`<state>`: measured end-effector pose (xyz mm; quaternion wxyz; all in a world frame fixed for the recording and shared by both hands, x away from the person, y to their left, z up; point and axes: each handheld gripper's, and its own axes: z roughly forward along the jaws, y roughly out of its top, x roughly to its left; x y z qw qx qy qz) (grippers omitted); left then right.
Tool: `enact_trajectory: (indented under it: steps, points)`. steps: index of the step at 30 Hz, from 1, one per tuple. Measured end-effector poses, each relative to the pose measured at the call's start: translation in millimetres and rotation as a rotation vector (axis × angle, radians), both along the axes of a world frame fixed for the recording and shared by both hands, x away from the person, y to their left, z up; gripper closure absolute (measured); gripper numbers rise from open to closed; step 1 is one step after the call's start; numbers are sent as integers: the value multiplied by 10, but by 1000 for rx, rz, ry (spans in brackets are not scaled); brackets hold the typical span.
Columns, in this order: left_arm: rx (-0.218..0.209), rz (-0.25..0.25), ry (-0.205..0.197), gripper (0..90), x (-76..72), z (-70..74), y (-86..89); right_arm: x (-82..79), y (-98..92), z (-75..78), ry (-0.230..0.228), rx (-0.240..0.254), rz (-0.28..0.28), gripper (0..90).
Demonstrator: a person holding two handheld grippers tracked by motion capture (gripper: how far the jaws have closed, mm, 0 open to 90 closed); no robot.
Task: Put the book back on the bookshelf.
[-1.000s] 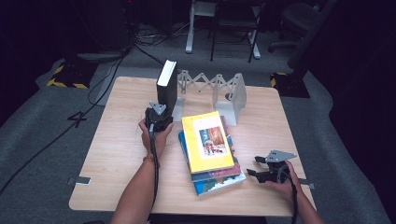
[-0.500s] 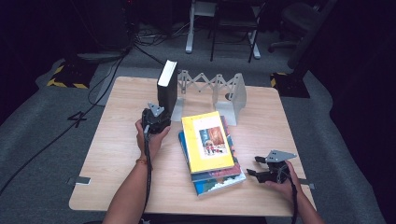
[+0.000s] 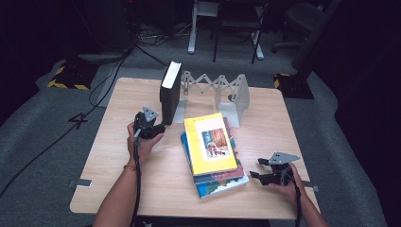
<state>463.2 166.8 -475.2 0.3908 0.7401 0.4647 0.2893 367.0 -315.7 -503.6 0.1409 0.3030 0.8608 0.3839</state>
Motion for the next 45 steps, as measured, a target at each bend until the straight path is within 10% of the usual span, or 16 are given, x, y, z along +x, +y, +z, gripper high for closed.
enact_trajectory:
  steps: [10, 16, 27, 45]
  points:
    - [46, -130, 40, 393, -201, 12, 33, 2, 2, 3, 3, -2, 1, 313]
    - [149, -266, 80, 378, -379, 2, -58, -1, 11, 15, 0, -13, 6, 314]
    - [173, -413, 152, 327, -673, -16, -129, -5, -4, 101, -8, -26, 14, 301]
    - [230, -537, 219, 255, -1180, -188, -308, -49, 175, 771, -68, 43, 102, 322]
